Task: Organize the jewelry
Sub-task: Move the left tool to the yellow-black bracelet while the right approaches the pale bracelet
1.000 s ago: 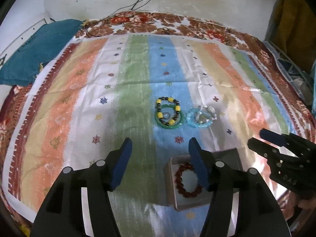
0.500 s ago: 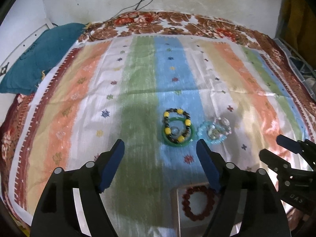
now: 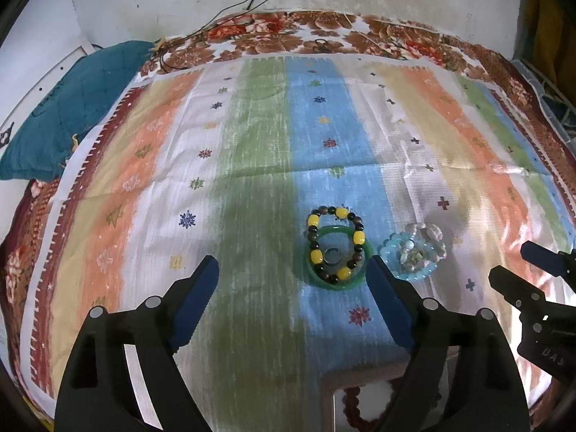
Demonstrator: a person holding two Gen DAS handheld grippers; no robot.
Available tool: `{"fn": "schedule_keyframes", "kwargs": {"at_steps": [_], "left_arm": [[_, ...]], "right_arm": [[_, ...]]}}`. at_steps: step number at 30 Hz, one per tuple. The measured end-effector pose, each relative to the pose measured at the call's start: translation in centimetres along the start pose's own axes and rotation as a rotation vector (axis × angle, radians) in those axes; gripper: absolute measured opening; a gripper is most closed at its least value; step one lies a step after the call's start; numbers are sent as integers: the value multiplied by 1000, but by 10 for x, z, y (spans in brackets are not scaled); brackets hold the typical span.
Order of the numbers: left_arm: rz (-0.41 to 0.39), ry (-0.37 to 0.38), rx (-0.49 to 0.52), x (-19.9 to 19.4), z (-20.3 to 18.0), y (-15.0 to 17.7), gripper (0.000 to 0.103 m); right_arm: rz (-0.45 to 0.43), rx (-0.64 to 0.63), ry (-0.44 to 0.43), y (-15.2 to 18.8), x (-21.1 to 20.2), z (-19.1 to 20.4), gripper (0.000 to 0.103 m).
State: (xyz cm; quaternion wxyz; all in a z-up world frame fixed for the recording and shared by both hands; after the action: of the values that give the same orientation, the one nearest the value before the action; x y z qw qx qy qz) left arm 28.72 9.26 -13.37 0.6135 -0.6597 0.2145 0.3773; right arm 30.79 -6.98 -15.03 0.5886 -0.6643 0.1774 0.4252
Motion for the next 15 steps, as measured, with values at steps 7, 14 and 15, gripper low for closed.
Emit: {"fn": "schedule_keyframes", "kwargs": {"at_steps": [7, 14, 15], "left_arm": [[27, -10, 5, 24, 3, 3, 84], [5, -8, 31, 31, -2, -5, 84], [4, -10, 36, 33, -3, -6, 84]], "right_arm": [[11, 6, 17, -4, 16, -5, 63], [25, -2, 33, -8, 32, -7, 63], [26, -5, 34, -9, 34, -8, 63]]}}
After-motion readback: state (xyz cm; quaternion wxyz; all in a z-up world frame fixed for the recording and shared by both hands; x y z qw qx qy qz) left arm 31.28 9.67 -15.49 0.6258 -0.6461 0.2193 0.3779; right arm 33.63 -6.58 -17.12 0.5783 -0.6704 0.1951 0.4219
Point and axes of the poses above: each gripper's, at about its wrist camera, not at the fingertips, and x roughly the way its jaws point, z to its left, y to its underside, the point moved 7 cm from there along x, roughly the way its jaws point, and after that the axes turned 8 degrees about -z, right-handed, at the moved point
